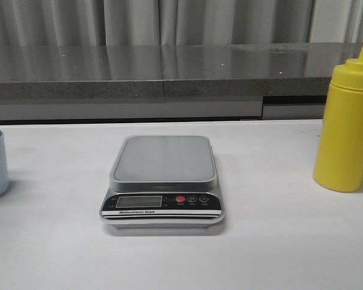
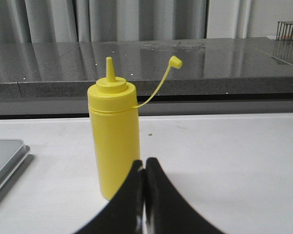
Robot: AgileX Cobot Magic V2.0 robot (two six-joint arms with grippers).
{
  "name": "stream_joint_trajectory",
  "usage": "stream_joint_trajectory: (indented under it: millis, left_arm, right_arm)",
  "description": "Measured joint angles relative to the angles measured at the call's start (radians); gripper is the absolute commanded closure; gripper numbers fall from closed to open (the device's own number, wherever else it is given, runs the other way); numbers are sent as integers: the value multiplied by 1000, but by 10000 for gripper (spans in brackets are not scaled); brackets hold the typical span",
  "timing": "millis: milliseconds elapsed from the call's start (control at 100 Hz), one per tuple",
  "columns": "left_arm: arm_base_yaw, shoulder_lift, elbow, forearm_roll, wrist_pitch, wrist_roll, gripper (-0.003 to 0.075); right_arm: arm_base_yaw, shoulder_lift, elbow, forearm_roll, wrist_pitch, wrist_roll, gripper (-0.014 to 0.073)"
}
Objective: Pour seasoning into cup on scale with both arms
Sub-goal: 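Lower the left gripper and grasp the light blue cup rim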
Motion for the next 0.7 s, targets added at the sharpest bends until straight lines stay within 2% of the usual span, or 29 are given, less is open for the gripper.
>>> stream_joint_trajectory:
  millis: [40,150,450,700]
  left_arm:
    - [0,0,0,-2,-2,0,621]
    - [0,1,0,-7,-2,0,740]
    - [0,2,-30,-18,29,0,741]
    - [-29,-4,-215,-24,140,0,741]
  right_arm:
    - [0,0,0,0,0,0,662]
    - [0,0,0,0,0,0,662]
    - [0,0,0,0,0,0,662]
    - [0,0,0,0,0,0,662]
